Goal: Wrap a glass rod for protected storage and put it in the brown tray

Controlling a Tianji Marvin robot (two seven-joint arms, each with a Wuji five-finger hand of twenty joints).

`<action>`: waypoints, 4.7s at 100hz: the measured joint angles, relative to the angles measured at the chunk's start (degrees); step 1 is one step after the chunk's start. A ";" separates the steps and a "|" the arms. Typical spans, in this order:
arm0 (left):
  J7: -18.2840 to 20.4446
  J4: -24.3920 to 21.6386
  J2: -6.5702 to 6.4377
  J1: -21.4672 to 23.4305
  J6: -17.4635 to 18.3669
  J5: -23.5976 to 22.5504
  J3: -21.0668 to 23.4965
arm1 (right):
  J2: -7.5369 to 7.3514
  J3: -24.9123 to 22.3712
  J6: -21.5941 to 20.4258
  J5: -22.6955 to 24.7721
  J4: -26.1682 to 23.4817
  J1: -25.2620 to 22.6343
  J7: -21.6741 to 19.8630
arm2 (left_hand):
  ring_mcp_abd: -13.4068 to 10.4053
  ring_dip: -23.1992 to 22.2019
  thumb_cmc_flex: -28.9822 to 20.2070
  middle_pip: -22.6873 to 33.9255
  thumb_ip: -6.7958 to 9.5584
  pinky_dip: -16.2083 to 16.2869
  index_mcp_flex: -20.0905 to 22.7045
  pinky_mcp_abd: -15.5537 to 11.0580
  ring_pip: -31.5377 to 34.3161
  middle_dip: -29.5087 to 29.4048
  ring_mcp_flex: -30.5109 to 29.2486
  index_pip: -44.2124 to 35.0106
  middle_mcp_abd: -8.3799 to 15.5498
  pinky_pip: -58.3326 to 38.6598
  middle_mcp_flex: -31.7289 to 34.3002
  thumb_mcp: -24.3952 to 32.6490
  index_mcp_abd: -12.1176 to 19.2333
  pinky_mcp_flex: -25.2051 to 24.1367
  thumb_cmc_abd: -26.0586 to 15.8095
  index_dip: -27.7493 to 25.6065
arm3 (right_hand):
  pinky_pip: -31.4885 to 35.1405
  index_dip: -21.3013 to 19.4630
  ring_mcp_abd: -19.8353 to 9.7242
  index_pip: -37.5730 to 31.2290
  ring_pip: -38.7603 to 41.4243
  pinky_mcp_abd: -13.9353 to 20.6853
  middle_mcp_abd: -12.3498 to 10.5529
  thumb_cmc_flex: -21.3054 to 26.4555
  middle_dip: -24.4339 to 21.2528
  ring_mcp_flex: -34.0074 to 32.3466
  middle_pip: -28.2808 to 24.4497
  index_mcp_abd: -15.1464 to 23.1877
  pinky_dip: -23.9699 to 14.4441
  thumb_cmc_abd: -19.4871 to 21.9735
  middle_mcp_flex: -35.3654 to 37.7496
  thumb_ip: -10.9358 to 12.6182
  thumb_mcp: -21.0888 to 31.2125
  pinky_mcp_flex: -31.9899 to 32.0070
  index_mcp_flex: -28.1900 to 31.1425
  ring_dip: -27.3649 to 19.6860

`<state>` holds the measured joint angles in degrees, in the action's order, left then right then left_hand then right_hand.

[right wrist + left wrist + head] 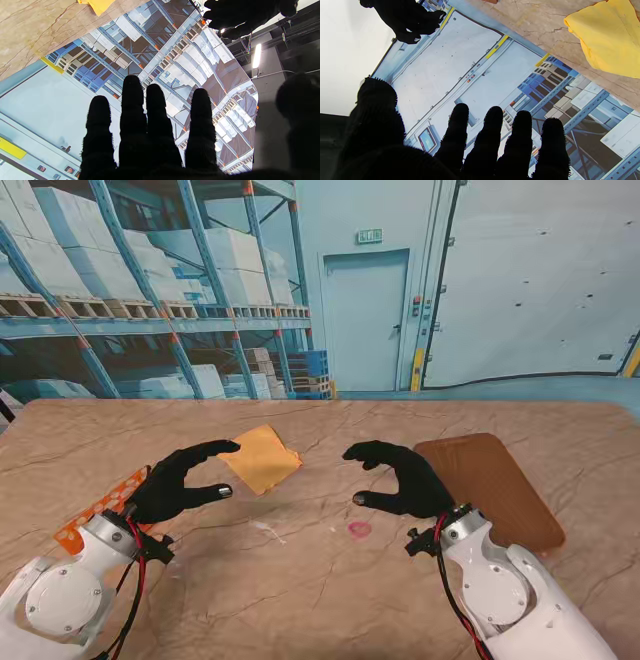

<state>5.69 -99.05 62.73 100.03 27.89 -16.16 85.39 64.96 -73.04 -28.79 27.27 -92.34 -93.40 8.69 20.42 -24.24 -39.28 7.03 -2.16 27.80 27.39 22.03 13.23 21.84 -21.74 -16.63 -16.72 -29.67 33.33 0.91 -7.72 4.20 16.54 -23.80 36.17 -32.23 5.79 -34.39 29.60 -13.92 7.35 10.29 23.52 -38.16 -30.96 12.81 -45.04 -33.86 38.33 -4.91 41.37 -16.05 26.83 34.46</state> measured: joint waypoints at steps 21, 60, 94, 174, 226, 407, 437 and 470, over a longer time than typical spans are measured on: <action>0.46 -0.12 -0.12 -0.06 -0.41 0.02 -0.25 | 0.18 -0.84 -0.03 -0.19 -0.72 -0.96 0.89 | 0.00 0.00 0.00 0.00 0.00 0.11 0.00 0.00 0.00 0.00 0.00 0.00 0.00 0.00 0.00 0.00 0.00 0.00 0.00 0.00 | 0.00 0.00 0.00 0.00 0.00 0.00 0.00 0.00 0.00 0.00 0.00 0.00 0.00 0.00 0.00 0.00 0.00 0.00 0.00 0.00; 0.25 -0.48 -0.25 -0.07 -0.82 -1.03 -0.40 | 0.32 -0.45 -0.34 -3.81 -1.12 -1.19 -0.39 | 0.00 0.00 -0.01 0.00 0.00 1.43 0.00 0.00 0.09 0.00 -0.21 0.00 0.01 -0.66 0.01 0.04 0.00 0.58 0.00 0.00 | 0.01 0.00 -0.01 0.00 0.00 0.00 0.00 0.00 0.00 0.00 0.00 0.00 0.00 0.00 0.00 0.00 0.00 0.00 0.00 0.00; 0.85 -0.68 -0.39 -2.06 -7.75 -2.85 -3.70 | 0.31 -0.16 -0.08 -3.36 -0.59 -0.62 -0.41 | 0.00 -0.66 -0.09 0.00 0.00 3.41 0.03 0.00 1.42 0.00 -0.86 0.01 0.01 -5.67 0.16 0.68 0.00 0.59 0.01 0.00 | 0.03 0.00 -0.01 0.00 0.00 0.00 0.00 0.00 0.00 0.00 -0.01 0.00 0.00 0.00 0.00 0.00 0.00 0.00 0.00 0.00; -2.46 5.77 -0.73 -17.78 -26.67 -25.91 -20.56 | 0.37 0.04 1.44 -2.28 0.12 -0.08 0.24 | 0.00 -21.65 -2.48 5.30 0.00 22.37 1.64 -5.17 28.06 3.12 -4.88 -4.11 0.21 -44.87 1.84 14.09 -0.57 8.61 1.91 -0.74 | 0.06 0.00 -0.01 0.00 0.00 0.00 0.00 0.00 0.00 0.00 -0.01 0.00 0.00 0.00 0.00 0.00 0.00 0.00 0.00 0.00; -3.06 18.99 -0.82 -34.08 -41.05 -36.72 -40.54 | 0.71 -1.20 1.47 -2.95 0.75 -0.65 1.47 | -1.02 -26.64 -2.33 12.49 0.00 27.56 -0.15 -7.28 36.01 4.50 -6.17 -8.56 0.42 -48.81 0.59 24.20 -2.58 13.04 4.63 -0.74 | 0.06 0.00 -0.01 0.00 0.00 0.00 0.00 0.00 0.00 0.00 -0.01 0.00 0.00 0.00 0.00 0.00 0.03 0.00 0.00 0.00; -10.70 49.36 7.90 -56.42 -45.01 -29.69 -73.47 | 1.18 -2.29 1.27 -3.77 1.49 -1.34 3.49 | -1.15 -21.83 -1.25 21.82 0.51 24.15 3.73 -5.63 40.09 5.75 -18.54 -28.00 2.93 -52.94 16.14 47.22 -9.21 21.67 10.08 -3.30 | 0.07 0.00 -0.01 -0.01 0.01 0.00 0.00 -0.01 0.00 0.00 -0.01 0.00 0.00 0.00 0.00 0.00 0.07 0.00 0.00 0.00; -11.33 50.91 9.27 -56.75 -45.13 -28.65 -73.92 | 1.25 -2.36 1.11 -3.88 1.53 -1.32 3.64 | -1.15 -17.68 -8.11 21.07 0.50 20.60 5.39 -4.83 38.89 11.46 -21.41 -34.82 2.62 -53.10 22.07 48.65 -10.40 22.78 14.48 0.75 | 0.07 0.00 -0.01 -0.01 0.05 0.00 0.00 -0.02 0.00 0.00 -0.01 0.00 0.00 0.00 0.00 0.00 0.07 0.00 0.00 0.00; -11.73 52.44 10.43 -57.10 -45.29 -27.52 -74.22 | 1.34 -2.54 0.85 -3.69 1.51 -1.43 4.16 | -1.29 -17.44 -11.68 17.11 -0.79 19.16 7.81 -4.59 39.71 17.71 -23.86 -42.52 2.07 -54.69 27.25 50.06 -9.60 25.21 16.31 0.63 | 0.07 0.00 -0.01 -0.01 0.54 0.00 0.00 -0.02 0.00 0.00 -0.01 0.00 0.00 0.00 0.00 0.00 0.07 0.00 0.02 0.04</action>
<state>-6.04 -46.61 73.16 42.93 -17.41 -43.68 11.17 66.30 -75.58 -27.94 23.59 -90.83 -94.83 12.85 19.12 -41.68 -50.95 24.14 -2.95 46.96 35.20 17.43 52.94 39.55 -45.60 -59.14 -14.64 -84.36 60.58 50.97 -17.32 29.41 32.85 -23.17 36.24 -32.23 5.78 -34.40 30.15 -13.92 7.35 10.27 23.52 -38.16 -30.97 12.82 -45.04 -33.86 38.33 -4.91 41.44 -16.05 26.86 34.49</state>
